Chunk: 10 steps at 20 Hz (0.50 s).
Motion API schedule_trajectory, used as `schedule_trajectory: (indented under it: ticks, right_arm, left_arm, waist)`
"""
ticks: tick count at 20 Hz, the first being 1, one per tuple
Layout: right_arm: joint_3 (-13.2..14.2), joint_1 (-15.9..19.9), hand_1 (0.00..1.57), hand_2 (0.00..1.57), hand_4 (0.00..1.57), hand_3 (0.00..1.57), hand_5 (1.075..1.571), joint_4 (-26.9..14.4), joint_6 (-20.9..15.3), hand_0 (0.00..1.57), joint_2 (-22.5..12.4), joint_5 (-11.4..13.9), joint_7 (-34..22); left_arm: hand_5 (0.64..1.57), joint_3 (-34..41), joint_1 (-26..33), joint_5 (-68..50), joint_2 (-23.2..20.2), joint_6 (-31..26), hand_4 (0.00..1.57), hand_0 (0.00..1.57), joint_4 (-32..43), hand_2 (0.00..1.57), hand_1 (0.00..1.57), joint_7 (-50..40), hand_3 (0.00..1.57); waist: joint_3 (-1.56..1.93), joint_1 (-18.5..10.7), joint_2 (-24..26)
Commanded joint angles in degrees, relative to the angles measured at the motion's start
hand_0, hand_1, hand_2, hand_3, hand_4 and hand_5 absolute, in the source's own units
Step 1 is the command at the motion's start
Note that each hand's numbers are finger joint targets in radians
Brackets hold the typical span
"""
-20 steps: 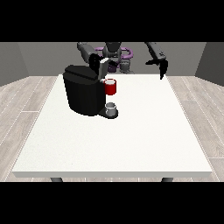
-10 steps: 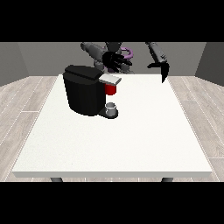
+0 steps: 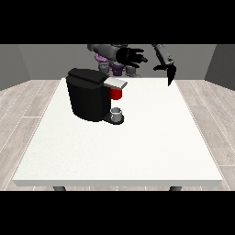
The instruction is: Insert the coffee pod into the coffee machine and close the lid
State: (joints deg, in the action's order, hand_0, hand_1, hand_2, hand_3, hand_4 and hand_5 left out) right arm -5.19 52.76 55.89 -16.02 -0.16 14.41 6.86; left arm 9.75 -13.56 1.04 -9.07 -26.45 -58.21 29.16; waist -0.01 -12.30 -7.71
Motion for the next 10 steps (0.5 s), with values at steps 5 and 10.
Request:
schedule_trajectory:
  ticks: [5, 10]
  right_arm:
    - [-11.4, -6.4, 0.0, 0.0, 0.49, 0.0, 1.571, 1.8, 0.6, 0.0, 0.2, -4.0, 2.0]
    - [-21.4, -17.3, 0.0, 0.0, 0.46, 0.0, 1.571, 7.8, 3.7, 0.0, 0.2, -12.5, 8.9]
  left_arm:
    - [1.571, -0.4, 2.1, 0.9, -1.3, -2.0, 0.17, 0.0, 4.0, 0.0, 0.0, 5.8, 0.0]
    - [1.571, -2.5, 2.1, 1.8, 2.6, 0.5, 0.17, 0.0, 3.8, 0.0, 0.0, 2.4, 0.0]
  waist:
    - [-0.02, -0.5, 1.6]
    - [0.03, -0.5, 4.4]
